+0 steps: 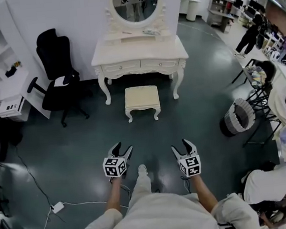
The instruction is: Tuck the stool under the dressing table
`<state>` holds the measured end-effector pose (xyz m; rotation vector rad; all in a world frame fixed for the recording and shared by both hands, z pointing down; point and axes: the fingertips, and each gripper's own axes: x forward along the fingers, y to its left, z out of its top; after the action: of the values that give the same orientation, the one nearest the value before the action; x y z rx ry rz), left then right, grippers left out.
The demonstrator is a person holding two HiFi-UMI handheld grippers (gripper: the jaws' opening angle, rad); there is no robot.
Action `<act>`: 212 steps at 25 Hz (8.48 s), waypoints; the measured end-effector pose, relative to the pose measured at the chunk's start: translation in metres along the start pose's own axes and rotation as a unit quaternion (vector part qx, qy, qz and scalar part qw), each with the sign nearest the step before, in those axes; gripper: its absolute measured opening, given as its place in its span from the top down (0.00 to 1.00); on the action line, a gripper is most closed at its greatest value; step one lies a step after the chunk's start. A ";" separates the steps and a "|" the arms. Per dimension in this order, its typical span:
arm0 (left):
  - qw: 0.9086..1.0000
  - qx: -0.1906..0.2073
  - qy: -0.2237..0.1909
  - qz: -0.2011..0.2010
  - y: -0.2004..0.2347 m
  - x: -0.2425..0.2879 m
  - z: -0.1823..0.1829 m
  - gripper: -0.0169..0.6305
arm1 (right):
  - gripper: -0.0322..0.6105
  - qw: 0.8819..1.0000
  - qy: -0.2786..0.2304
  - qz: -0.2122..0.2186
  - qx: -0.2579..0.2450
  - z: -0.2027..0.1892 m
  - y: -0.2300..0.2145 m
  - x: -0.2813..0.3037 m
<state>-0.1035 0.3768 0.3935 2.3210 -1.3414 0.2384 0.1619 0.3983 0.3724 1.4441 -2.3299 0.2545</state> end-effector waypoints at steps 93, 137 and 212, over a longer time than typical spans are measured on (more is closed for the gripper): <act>0.997 -0.002 0.075 0.019 0.263 0.404 0.188 0.58 | 0.56 0.997 0.064 0.025 0.033 0.124 -0.215 0.458; 0.985 -0.038 0.170 0.005 0.322 0.460 -0.027 0.58 | 0.56 0.984 0.157 0.010 0.084 -0.081 -0.199 0.532; 0.980 0.010 0.200 -0.004 0.406 0.590 -0.204 0.58 | 0.55 0.979 0.198 0.019 0.051 -0.280 -0.237 0.683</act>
<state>-0.1331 -0.1627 0.9058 2.1437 -1.1300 0.6792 0.1667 -0.1713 0.8981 1.2577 -2.0437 0.6196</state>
